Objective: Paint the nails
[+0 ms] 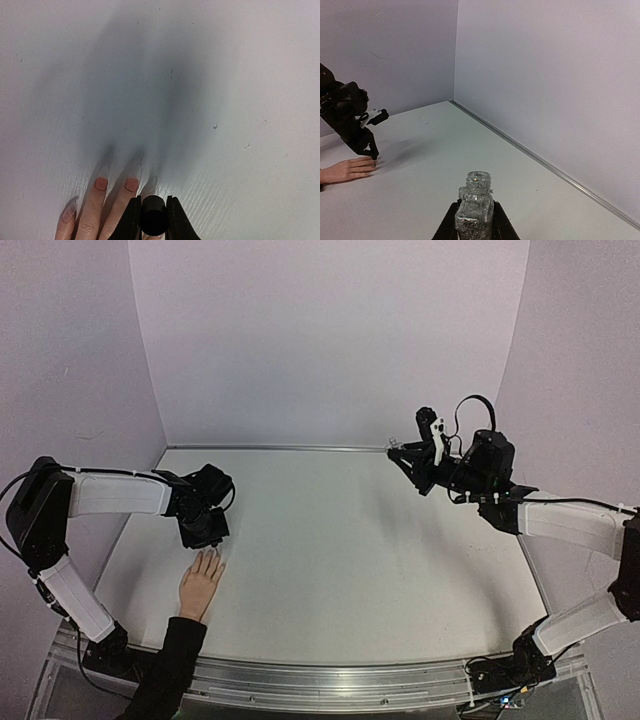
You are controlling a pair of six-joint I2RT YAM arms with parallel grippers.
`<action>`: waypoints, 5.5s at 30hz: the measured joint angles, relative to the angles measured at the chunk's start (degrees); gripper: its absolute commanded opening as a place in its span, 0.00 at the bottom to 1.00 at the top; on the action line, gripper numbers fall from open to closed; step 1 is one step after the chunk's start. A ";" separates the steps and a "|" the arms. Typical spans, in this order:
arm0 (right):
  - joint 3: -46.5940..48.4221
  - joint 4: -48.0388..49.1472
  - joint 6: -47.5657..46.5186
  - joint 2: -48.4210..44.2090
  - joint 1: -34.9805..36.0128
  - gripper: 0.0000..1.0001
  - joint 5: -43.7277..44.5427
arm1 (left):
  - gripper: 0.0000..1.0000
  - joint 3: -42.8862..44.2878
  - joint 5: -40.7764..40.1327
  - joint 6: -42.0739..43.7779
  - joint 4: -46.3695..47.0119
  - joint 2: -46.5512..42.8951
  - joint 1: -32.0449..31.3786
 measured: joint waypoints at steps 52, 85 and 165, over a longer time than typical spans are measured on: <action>0.20 0.02 0.48 0.22 0.00 0.00 -0.31 | 0.00 0.44 -0.24 0.74 0.31 1.98 0.00; 0.33 0.02 0.73 0.96 0.00 0.00 -0.50 | 0.00 1.21 -0.41 1.76 0.47 2.89 0.03; 0.85 0.04 2.38 1.16 0.00 0.00 -2.89 | 0.00 3.19 -0.26 0.42 -3.65 2.73 -0.96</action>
